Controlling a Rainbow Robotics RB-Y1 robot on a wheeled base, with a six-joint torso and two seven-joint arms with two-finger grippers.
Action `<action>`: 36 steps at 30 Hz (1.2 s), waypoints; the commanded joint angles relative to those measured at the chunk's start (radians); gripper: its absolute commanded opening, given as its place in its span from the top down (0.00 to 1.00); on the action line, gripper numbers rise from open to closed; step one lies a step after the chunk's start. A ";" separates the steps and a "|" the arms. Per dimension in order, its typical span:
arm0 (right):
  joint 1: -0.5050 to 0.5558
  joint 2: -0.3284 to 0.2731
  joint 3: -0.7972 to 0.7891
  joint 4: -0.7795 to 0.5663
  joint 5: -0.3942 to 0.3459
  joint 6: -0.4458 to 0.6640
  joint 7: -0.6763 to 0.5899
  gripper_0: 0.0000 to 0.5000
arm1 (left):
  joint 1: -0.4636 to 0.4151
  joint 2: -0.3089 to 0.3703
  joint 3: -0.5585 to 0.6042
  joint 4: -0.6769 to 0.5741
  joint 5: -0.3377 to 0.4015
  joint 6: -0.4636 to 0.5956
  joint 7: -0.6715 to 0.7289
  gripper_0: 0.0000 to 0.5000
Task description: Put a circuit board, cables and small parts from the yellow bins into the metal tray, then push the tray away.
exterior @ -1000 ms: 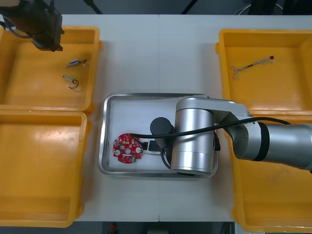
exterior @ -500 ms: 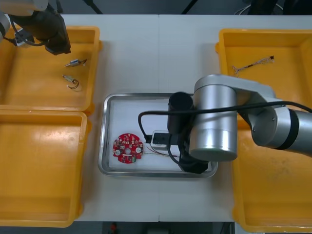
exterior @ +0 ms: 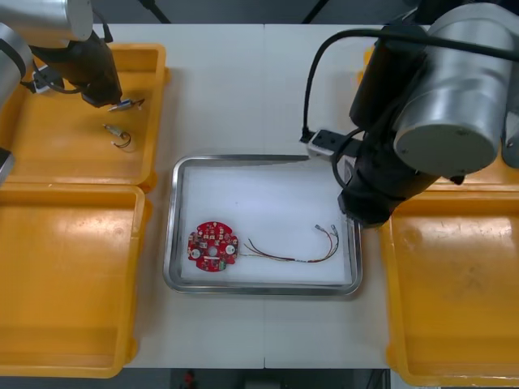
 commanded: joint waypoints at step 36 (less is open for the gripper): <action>-0.029 -0.125 -0.378 0.572 0.082 -0.081 0.046 0.00 | -0.052 -0.082 -0.049 0.106 0.035 -0.095 -0.121 0.27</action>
